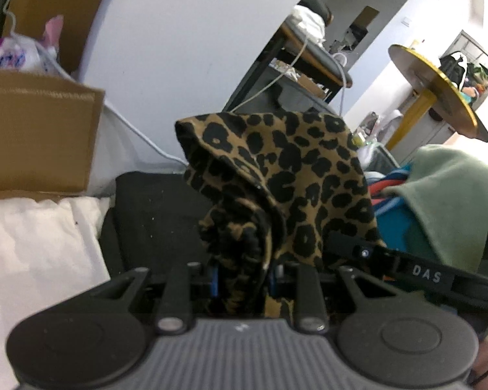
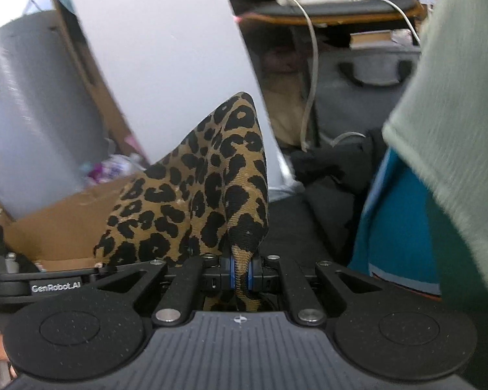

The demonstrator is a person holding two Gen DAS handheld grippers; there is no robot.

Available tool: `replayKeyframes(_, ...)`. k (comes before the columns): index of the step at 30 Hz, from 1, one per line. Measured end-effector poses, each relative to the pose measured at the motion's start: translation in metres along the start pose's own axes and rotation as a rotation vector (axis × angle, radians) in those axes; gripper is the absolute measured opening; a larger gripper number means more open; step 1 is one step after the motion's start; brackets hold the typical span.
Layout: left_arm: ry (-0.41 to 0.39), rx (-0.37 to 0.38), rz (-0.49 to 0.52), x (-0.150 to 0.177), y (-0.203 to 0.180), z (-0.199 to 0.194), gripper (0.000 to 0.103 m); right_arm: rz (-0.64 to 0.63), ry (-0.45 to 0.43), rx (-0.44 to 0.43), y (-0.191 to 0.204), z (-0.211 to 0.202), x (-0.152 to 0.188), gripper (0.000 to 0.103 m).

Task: Fold clothes
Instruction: 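Lift the folded skirt with both grippers and carry it toward the black clothes pile, then lower the skirt onto the black clothes pile and open the right gripper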

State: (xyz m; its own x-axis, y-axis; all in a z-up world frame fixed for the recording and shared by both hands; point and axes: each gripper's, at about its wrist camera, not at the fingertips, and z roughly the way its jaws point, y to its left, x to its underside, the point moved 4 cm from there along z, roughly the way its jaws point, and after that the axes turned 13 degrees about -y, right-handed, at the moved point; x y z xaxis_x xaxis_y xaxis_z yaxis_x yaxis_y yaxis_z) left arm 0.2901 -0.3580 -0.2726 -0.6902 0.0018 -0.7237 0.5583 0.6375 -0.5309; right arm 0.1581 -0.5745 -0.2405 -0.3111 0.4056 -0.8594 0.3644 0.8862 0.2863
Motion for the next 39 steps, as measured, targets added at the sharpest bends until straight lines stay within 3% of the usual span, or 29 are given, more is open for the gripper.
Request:
replayKeyframes(7, 0.026, -0.025, -0.073, 0.018, 0.035, 0.046, 0.027, -0.104, 0.019, 0.035, -0.012, 0.057, 0.027, 0.006)
replayKeyframes(23, 0.078, -0.086, -0.178, 0.024, 0.097, 0.122, 0.027, -0.121, 0.093, 0.036, -0.041, 0.164, 0.06, 0.006)
replayKeyframes(39, 0.023, -0.085, -0.361, 0.037, 0.134, 0.137, 0.029, -0.134, 0.103, 0.052, -0.043, 0.199, 0.06, 0.008)
